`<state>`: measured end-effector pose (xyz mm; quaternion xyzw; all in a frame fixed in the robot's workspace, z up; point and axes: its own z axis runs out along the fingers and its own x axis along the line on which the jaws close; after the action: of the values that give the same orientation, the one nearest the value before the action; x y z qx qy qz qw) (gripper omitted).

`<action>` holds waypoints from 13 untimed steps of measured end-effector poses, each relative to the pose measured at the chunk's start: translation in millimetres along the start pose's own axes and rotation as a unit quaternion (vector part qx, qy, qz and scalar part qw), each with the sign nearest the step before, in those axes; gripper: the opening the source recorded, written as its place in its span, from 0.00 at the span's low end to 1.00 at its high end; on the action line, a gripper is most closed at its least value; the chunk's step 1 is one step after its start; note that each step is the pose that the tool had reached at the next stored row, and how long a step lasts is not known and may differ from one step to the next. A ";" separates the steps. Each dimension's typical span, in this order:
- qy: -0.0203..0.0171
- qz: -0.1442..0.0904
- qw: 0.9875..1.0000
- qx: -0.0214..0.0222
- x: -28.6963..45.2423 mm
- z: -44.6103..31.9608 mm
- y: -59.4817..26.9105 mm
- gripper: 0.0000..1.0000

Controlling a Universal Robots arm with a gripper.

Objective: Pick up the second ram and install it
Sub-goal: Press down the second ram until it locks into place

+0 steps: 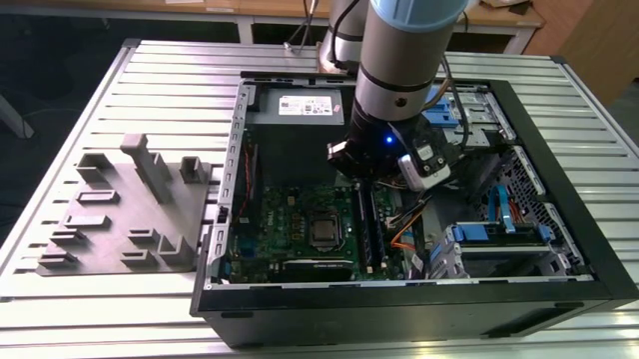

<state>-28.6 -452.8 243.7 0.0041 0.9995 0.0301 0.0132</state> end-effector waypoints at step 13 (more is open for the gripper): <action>0.000 0.000 1.000 0.000 0.5 15.3 12.8 0.07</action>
<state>-28.6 -439.2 229.1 0.0041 0.9995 0.0298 0.0132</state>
